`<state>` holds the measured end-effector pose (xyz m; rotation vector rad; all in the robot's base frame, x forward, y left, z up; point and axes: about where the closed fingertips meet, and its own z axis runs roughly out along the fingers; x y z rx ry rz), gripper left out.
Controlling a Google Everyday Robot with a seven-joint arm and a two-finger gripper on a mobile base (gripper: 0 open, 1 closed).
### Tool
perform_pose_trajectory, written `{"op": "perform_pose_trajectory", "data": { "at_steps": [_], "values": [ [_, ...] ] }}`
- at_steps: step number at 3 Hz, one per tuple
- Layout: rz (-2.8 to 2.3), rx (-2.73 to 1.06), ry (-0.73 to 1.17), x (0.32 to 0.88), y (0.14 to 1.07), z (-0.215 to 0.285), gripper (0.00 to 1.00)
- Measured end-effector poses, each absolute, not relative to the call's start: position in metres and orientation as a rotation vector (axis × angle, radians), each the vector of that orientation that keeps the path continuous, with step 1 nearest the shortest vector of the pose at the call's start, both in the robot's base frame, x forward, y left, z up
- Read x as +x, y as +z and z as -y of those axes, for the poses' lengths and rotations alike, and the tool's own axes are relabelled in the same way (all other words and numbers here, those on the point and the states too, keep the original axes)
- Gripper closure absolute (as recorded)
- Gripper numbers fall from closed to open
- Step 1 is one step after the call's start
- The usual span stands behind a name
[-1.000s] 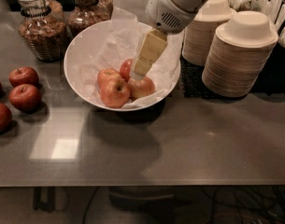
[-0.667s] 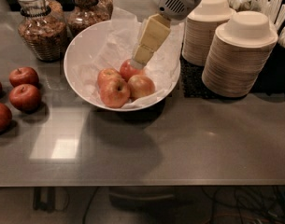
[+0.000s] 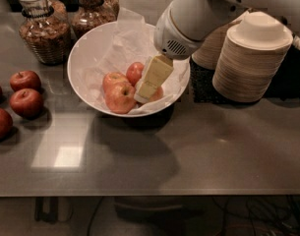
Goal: Pick apple from white bowl
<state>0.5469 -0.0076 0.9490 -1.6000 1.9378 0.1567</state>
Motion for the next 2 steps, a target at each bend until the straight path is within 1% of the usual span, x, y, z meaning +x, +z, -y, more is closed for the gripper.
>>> {"op": "perform_pose_trajectory", "data": {
  "at_steps": [1,2],
  "values": [
    [-1.964,-1.608,0.132,0.5470,0.9235,0.0028,0.00],
    [-1.974,-1.591,0.093,0.5562,0.9178,0.0036,0.00]
  ]
}}
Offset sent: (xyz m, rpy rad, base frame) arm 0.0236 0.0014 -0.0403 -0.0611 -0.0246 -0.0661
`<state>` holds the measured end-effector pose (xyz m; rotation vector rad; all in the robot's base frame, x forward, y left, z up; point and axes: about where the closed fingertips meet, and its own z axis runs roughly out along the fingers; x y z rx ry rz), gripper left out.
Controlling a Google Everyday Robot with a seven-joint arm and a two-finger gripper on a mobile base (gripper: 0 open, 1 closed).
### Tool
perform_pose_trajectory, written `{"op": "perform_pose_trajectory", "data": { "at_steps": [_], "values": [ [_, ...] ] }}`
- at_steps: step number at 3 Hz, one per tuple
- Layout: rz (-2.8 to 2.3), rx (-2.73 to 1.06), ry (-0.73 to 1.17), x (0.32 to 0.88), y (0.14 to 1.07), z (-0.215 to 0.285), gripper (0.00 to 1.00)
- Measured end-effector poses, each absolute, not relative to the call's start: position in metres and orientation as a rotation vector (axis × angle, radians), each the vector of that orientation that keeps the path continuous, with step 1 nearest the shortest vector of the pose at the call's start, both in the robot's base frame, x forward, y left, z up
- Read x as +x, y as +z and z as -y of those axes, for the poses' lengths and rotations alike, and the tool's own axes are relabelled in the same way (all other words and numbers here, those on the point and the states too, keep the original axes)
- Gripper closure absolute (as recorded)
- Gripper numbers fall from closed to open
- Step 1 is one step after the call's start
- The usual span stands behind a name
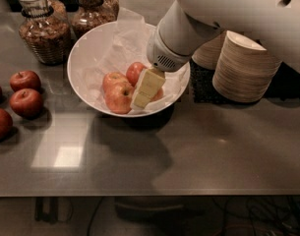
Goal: Pick apple from white bowl
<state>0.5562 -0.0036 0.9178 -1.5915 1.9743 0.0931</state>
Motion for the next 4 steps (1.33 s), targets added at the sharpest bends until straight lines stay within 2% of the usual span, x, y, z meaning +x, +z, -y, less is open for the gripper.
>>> {"op": "perform_pose_trajectory", "data": {
  "at_steps": [4],
  "values": [
    [-1.965,-1.576,0.042,0.565,0.890,0.007,0.00]
  ]
}}
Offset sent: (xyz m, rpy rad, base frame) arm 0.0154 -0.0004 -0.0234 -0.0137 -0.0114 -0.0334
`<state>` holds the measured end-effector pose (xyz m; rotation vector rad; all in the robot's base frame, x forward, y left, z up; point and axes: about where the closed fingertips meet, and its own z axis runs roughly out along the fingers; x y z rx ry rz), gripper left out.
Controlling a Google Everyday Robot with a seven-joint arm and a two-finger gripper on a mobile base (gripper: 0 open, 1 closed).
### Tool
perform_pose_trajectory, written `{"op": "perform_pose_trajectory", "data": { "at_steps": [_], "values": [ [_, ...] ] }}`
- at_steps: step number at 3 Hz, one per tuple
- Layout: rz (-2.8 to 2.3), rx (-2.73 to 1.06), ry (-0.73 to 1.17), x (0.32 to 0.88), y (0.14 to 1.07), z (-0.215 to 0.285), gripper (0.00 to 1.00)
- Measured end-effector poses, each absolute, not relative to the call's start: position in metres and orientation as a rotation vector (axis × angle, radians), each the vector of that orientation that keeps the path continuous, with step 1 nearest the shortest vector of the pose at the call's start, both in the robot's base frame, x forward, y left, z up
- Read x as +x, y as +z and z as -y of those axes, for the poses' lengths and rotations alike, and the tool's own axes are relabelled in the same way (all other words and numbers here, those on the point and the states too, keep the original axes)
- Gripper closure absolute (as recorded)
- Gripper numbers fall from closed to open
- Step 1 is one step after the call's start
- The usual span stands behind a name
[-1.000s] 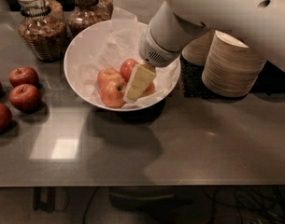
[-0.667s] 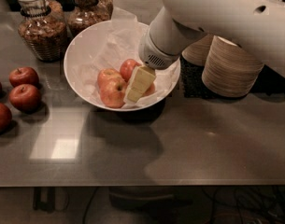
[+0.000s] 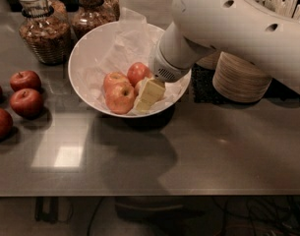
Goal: Pick apple from white bowl
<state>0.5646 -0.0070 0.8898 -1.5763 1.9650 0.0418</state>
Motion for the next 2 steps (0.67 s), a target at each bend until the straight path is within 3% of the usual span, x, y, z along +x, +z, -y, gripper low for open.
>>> {"op": "perform_pose_trajectory", "data": {
  "at_steps": [2],
  "values": [
    [-2.006,-1.564,0.124,0.5719,0.8854,0.0152,0.00]
  ]
}}
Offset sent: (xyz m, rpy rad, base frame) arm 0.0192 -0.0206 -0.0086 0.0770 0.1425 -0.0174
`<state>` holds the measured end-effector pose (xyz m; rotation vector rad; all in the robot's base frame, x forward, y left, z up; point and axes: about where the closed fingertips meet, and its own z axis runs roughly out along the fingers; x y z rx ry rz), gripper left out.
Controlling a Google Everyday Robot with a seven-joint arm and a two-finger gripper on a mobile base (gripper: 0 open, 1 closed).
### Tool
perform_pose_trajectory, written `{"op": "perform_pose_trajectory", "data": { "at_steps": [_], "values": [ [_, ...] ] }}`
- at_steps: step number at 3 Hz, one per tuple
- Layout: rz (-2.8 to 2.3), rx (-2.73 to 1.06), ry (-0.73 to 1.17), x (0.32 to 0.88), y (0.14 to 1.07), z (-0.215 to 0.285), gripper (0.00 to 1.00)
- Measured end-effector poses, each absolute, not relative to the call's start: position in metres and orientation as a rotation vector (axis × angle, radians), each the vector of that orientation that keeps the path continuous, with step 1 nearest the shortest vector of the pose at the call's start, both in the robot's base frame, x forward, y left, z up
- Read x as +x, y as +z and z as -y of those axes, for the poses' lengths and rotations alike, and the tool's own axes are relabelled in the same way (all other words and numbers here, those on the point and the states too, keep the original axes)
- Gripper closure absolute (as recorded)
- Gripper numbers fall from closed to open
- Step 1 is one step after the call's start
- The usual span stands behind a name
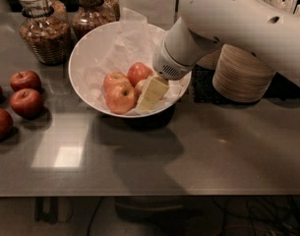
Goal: Pick apple from white bowl
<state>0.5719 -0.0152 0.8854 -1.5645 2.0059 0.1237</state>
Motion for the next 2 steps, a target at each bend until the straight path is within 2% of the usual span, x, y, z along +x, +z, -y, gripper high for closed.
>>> {"op": "perform_pose_trajectory", "data": {
  "at_steps": [2],
  "values": [
    [-1.974,-1.585,0.227,0.573,0.908,0.008,0.00]
  ]
}}
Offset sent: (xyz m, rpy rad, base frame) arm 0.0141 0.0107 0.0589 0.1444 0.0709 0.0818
